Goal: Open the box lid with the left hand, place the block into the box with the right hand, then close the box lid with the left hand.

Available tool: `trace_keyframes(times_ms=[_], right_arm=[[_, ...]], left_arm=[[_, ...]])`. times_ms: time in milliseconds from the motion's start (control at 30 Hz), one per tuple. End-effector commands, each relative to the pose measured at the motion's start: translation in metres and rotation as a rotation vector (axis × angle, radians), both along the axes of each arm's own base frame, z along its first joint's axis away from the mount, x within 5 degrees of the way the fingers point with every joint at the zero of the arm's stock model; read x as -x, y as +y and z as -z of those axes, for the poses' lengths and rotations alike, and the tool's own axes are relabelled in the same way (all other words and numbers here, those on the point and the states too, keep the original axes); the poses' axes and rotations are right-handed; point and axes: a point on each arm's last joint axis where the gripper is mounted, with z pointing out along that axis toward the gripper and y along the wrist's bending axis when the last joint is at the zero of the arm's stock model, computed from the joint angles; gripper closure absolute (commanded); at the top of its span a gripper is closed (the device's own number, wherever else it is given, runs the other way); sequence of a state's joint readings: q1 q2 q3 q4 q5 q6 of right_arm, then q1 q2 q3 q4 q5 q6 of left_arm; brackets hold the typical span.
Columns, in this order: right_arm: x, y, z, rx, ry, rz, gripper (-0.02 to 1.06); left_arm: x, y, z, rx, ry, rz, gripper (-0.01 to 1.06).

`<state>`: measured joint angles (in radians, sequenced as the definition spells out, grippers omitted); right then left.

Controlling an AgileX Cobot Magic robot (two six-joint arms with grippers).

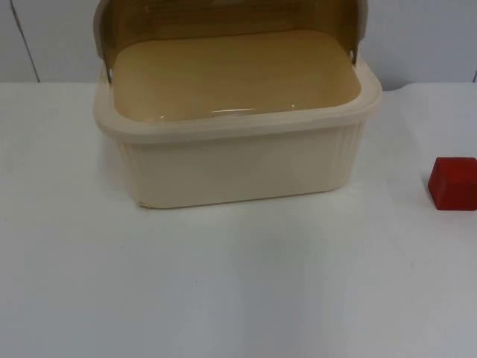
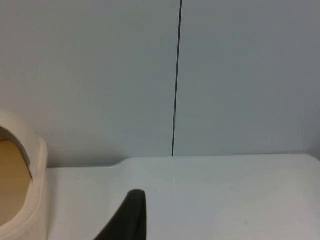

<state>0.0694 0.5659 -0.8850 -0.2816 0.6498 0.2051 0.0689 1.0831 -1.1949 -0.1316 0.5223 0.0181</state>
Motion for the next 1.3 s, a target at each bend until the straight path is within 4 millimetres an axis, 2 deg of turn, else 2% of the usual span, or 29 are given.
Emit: trace_keyframes(times_ms=[0,133,200,267,300,433,467,600,633,700,767,800,833,967,1000,1100,1167,1200,1267], right_arm=[[-0.001,0.001,-0.007,0.017,-0.067,-0.015,0.0],[-0.002,0.003,-0.015,-0.011,-0.163,-0.036,0.0],[-0.008,0.004,-0.013,-0.032,-0.141,-0.032,0.0],[-0.022,0.004,-0.004,-0.029,-0.05,-0.018,0.0],[-0.022,0.004,-0.004,-0.029,-0.05,-0.018,0.0],[-0.067,0.007,0.012,-0.002,0.049,-0.03,0.0],[-0.067,0.007,0.012,-0.002,0.049,-0.03,0.0],[-0.115,0.006,0.036,-0.022,0.129,-0.017,0.0],[-0.115,0.006,0.036,-0.022,0.129,-0.017,0.0],[-0.142,-0.005,0.055,-0.028,0.182,0.024,0.0],[-0.16,-0.016,0.069,-0.014,0.208,0.048,0.0],[-0.168,-0.018,0.077,-0.025,0.223,0.042,0.0],[-0.168,-0.018,0.077,-0.025,0.223,0.042,0.0],[-0.201,-0.015,0.118,-0.073,0.328,0.017,0.0],[-0.201,-0.015,0.118,-0.073,0.328,0.017,0.0],[-0.222,-0.004,0.152,-0.074,0.41,-0.024,0.0],[-0.232,0.011,0.171,-0.064,0.446,-0.074,0.0],[-0.232,0.011,0.171,-0.064,0.446,-0.074,0.0],[-0.239,0.027,0.185,-0.069,0.46,-0.118,0.0]], left_arm=[[0.003,-0.001,0.002,0.025,0.031,0.004,0.0],[0.006,-0.002,0.008,0.018,0.102,0.015,0.0],[0.008,-0.002,0.007,0.007,0.101,0.022,0.0],[0.012,-0.003,0.005,-0.001,0.09,0.026,0.0],[0.012,-0.003,0.005,-0.001,0.09,0.026,0.0],[0.018,-0.004,0.003,-0.01,0.096,0.035,0.0],[0.018,-0.004,0.003,-0.01,0.096,0.035,0.0],[0.018,-0.012,0.003,-0.038,0.102,0.072,0.0],[0.018,-0.012,0.003,-0.038,0.102,0.072,0.0],[0.019,-0.016,0.004,-0.069,0.103,0.091,0.0],[0.019,-0.017,0.004,-0.077,0.103,0.095,0.0],[0.019,-0.017,0.004,-0.077,0.103,0.095,0.0],[0.019,-0.017,0.004,-0.077,0.103,0.095,0.0],[0.018,-0.017,0.003,-0.077,0.1,0.095,0.0],[0.018,-0.017,0.003,-0.077,0.1,0.095,0.0],[0.017,-0.016,0.004,-0.092,0.104,0.09,0.0],[0.016,-0.016,0.005,-0.096,0.107,0.089,0.0],[0.016,-0.016,0.005,-0.096,0.107,0.089,0.0],[0.014,-0.015,0.007,-0.099,0.117,0.089,0.0]])
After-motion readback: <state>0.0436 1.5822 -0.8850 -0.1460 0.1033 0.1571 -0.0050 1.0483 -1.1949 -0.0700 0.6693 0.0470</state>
